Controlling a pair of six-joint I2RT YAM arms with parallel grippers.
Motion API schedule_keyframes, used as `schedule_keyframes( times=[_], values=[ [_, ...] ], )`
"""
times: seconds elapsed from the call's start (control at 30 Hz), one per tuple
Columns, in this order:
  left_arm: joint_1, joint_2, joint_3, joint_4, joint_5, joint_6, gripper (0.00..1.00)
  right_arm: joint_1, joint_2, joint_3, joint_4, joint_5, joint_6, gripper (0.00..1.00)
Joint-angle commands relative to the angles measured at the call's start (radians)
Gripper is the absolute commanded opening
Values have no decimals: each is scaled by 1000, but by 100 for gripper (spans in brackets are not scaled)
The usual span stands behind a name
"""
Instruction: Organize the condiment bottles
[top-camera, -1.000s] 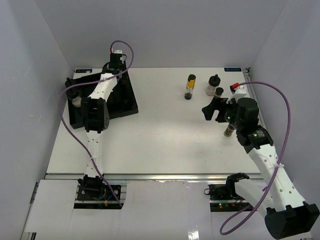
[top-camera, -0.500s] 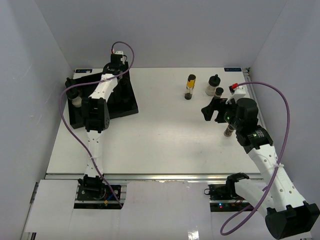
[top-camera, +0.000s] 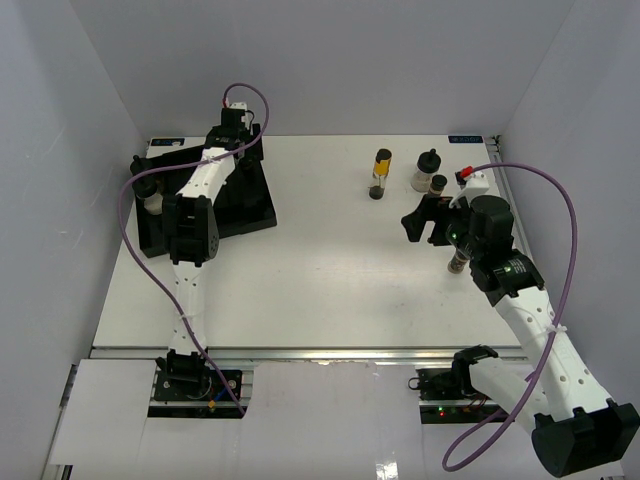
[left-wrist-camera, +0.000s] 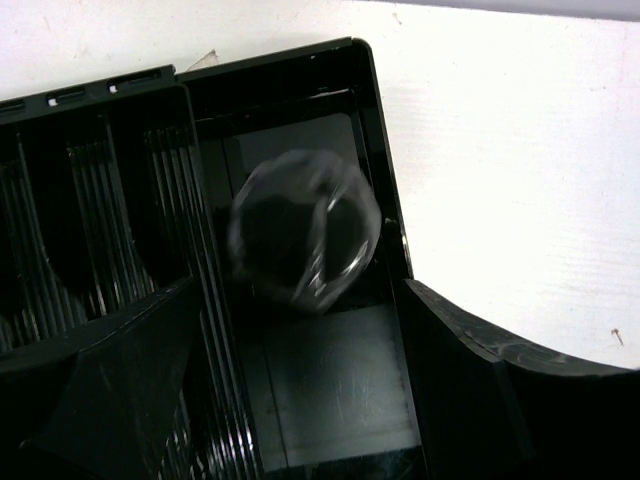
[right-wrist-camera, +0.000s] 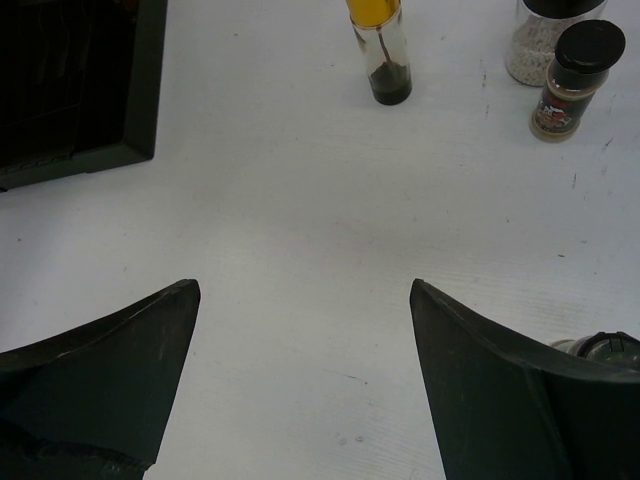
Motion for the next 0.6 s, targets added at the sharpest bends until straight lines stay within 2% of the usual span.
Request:
schedule_keyframes(
  times=[0.0, 0.1, 0.2, 0.37, 0.47, 0.57],
  values=[
    [2, -193, -30, -24, 43, -40, 93, 4, 32, 57, -7, 78, -2, 93],
    [-3, -282, -66, -74, 108, -91, 94, 3, 67, 61, -26, 169, -1, 93],
    [-33, -420, -194, -84, 166, -121, 96, 4, 98, 80, -70, 318, 3, 92],
    [-141, -557, -345, -136, 145, -121, 98, -15, 148, 168, -200, 529, 22, 91],
    [-241, -662, -505, -159, 176, -162, 98, -68, 158, 146, -229, 567, 77, 90],
    [-324, -749, -645, -135, 227, -205, 98, -122, 169, 70, -221, 538, 105, 90]
  ],
)
